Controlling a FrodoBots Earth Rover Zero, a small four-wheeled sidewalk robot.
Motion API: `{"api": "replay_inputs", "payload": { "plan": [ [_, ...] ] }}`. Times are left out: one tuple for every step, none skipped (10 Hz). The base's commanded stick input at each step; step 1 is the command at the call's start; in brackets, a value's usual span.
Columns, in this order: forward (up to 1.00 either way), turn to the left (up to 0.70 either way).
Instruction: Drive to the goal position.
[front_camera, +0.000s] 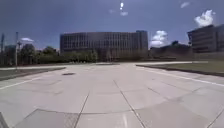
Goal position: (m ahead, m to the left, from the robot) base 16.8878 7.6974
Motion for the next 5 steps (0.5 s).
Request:
{"api": "replay_inputs", "payload": {
  "plan": [
    [0.5,0.0],
    [0.5,0.0],
    [0.5,0.0],
    [0.5,0.0],
    [0.5,0.0]
  ]
}}
